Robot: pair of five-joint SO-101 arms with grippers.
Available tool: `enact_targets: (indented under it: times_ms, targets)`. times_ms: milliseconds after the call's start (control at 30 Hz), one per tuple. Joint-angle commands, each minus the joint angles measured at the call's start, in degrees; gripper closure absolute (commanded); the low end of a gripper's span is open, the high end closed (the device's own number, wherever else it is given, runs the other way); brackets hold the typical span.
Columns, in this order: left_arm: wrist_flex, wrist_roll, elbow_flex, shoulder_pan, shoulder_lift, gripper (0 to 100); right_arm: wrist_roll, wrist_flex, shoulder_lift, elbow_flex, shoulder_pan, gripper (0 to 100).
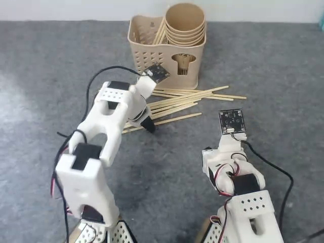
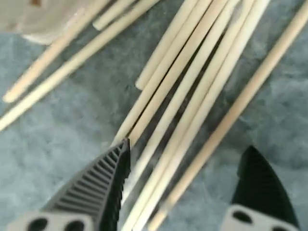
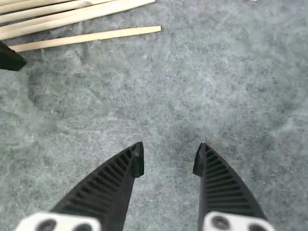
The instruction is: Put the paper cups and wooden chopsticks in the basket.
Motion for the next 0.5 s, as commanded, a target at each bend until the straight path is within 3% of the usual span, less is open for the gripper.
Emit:
enact_targets:
  times_ms: [0, 200, 467]
  targets:
    - [0.5, -0.7, -4.4, 1.3, 1.3, 71, 1.1, -0.8, -0.6, -0.2, -0.1, 81.5]
    - [3.9, -9.5, -5.1, 3.6, 1.8, 100, 1.1, -0.7, -0.9, -0.2, -0.1, 81.5]
    - [11.6, -9.8, -6.5, 4.8, 1.1, 99, 1.1, -0.7, -0.9, -0.2, -0.1, 81.5]
